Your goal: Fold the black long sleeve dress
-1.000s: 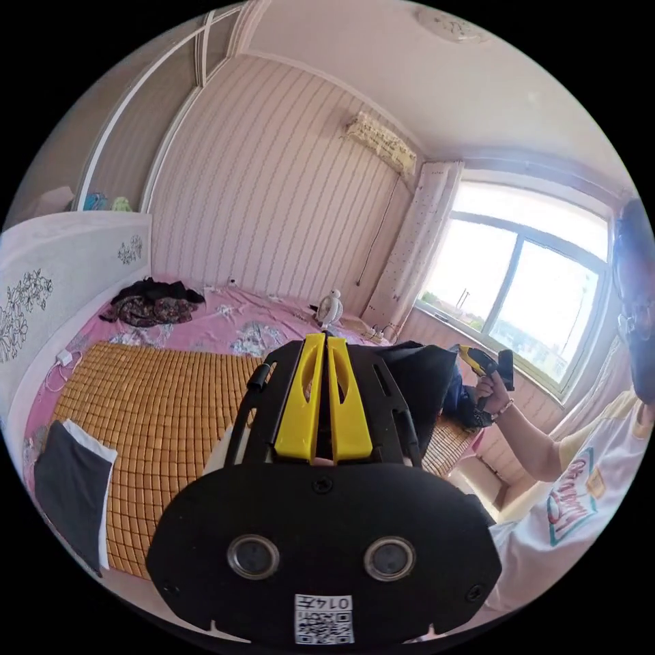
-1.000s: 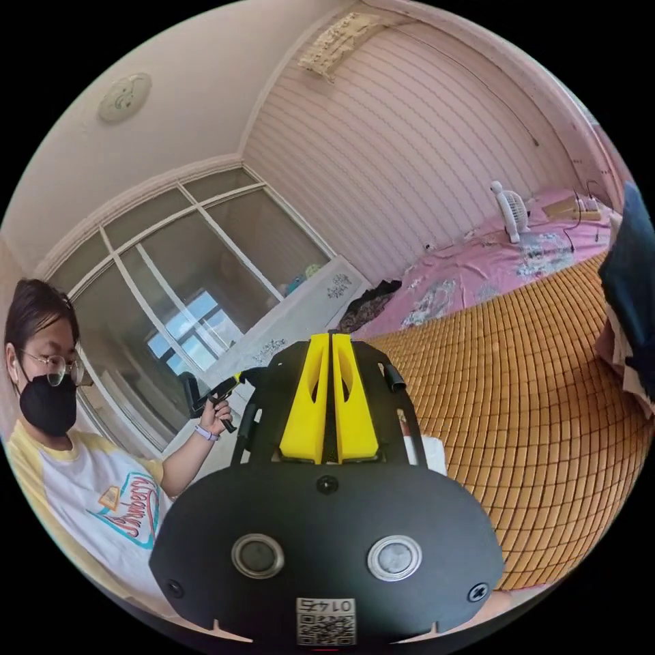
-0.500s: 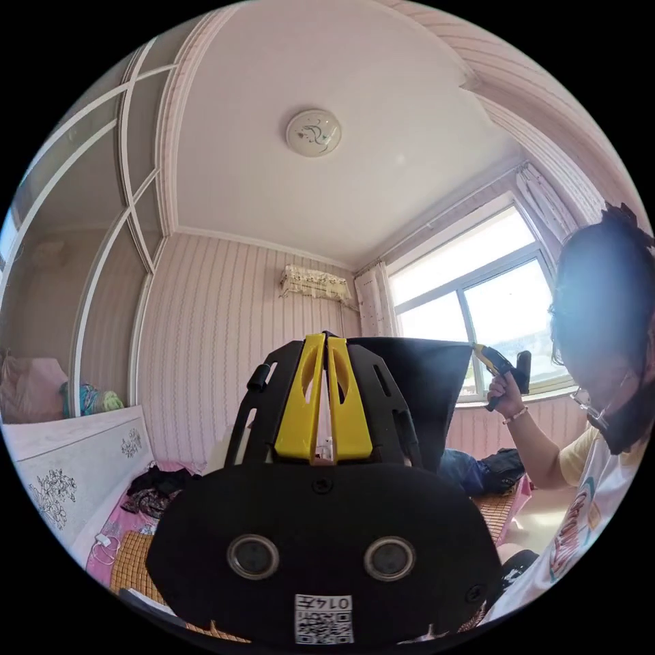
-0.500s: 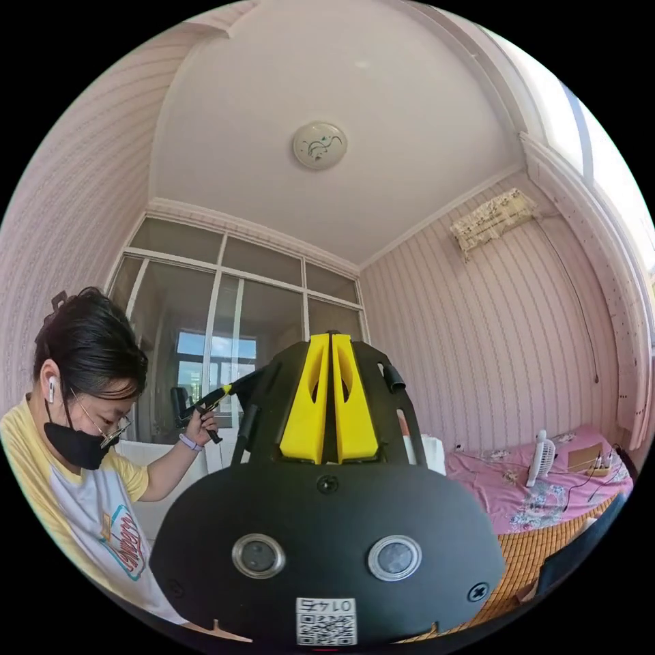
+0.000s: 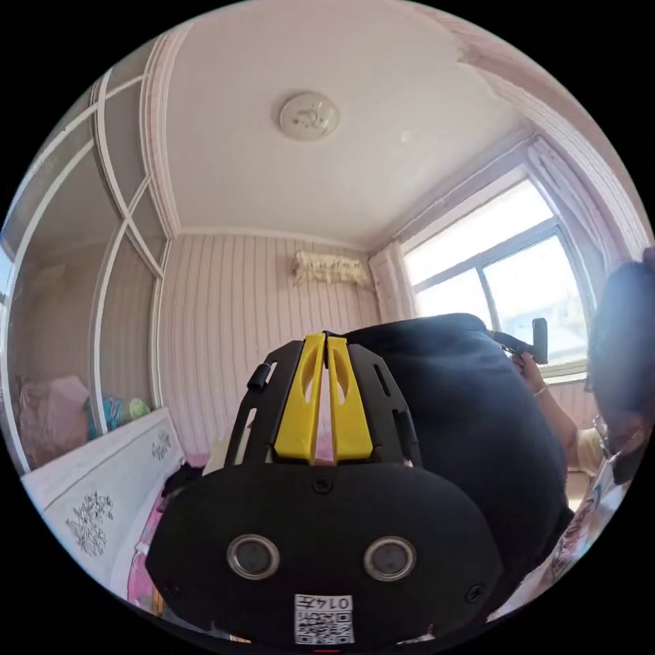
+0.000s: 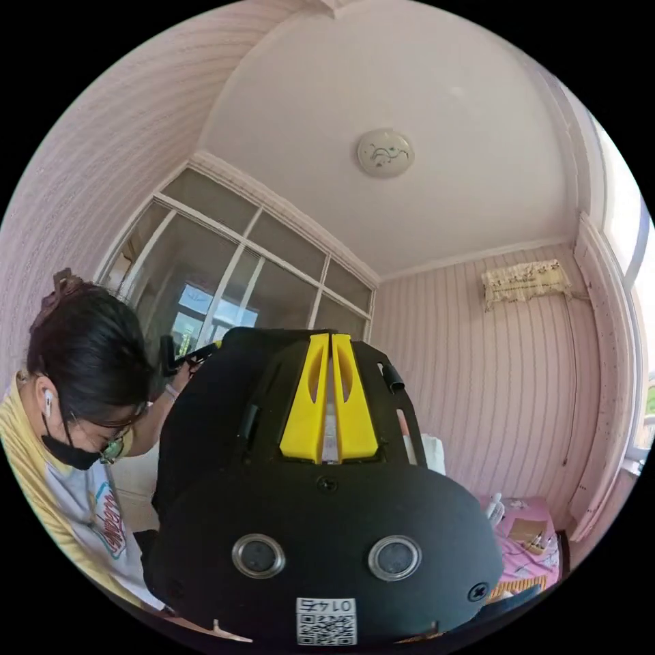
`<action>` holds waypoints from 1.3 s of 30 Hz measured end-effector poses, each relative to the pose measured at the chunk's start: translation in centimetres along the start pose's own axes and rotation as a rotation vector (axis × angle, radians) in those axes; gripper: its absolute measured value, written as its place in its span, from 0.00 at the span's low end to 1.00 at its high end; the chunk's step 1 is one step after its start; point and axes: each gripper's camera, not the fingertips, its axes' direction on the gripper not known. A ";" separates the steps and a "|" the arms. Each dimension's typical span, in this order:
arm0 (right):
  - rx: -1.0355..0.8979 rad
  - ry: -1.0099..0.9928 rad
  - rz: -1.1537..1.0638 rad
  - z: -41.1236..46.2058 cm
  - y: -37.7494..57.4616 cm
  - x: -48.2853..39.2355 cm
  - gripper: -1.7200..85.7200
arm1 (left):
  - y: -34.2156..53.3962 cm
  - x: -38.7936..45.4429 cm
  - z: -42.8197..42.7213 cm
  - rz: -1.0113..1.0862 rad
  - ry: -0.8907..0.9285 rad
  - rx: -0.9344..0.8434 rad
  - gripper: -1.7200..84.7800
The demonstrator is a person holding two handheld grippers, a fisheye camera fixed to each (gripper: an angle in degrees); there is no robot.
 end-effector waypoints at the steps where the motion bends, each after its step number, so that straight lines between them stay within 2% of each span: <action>1: -0.055 0.030 0.030 1.9 0.9 0.9 0.02 | 2.0 -1.2 3.7 -0.050 -0.035 -0.092 0.01; 3: -0.269 0.132 0.134 8.7 5.4 4.4 0.02 | 4.0 -2.9 7.7 -0.113 -0.041 -0.179 0.01; 5: -0.310 0.141 0.226 11.6 7.6 6.9 0.02 | 3.1 -3.7 9.8 -0.104 -0.046 -0.190 0.01; 7: -0.281 0.139 0.289 12.9 6.9 8.8 0.02 | -1.6 -3.1 10.0 -0.003 -0.088 -0.074 0.01; 10: -0.117 0.155 0.191 12.9 1.5 8.4 0.02 | -6.5 -1.9 8.9 0.072 -0.147 0.121 0.01; 12: -0.014 0.161 0.077 12.5 -1.8 7.0 0.02 | -7.1 -1.9 8.9 0.087 -0.151 0.188 0.01; 15: 0.021 0.159 0.011 13.0 -1.1 6.7 0.02 | -4.1 -3.0 10.4 0.081 -0.125 0.172 0.01; 17: -0.007 0.119 0.035 13.9 1.8 7.5 0.02 | -0.4 -4.3 12.4 0.066 -0.099 0.086 0.01; 22: -0.226 0.076 0.186 17.7 15.8 9.8 0.02 | 16.2 -9.2 19.5 -0.113 -0.021 -0.306 0.01; 27: -0.604 0.130 0.434 21.8 34.8 11.1 0.02 | 33.7 -11.8 24.2 -0.338 0.060 -0.689 0.01; 31: -0.832 0.125 0.677 23.3 45.7 11.4 0.02 | 46.3 -13.0 25.8 -0.492 0.043 -1.012 0.01; 36: -1.149 0.078 0.737 25.4 54.1 9.4 0.02 | 52.6 -13.4 26.8 -0.538 0.120 -1.200 0.01; 39: -1.233 0.082 0.703 26.3 55.6 8.8 0.02 | 53.7 -14.2 27.6 -0.499 0.114 -1.254 0.01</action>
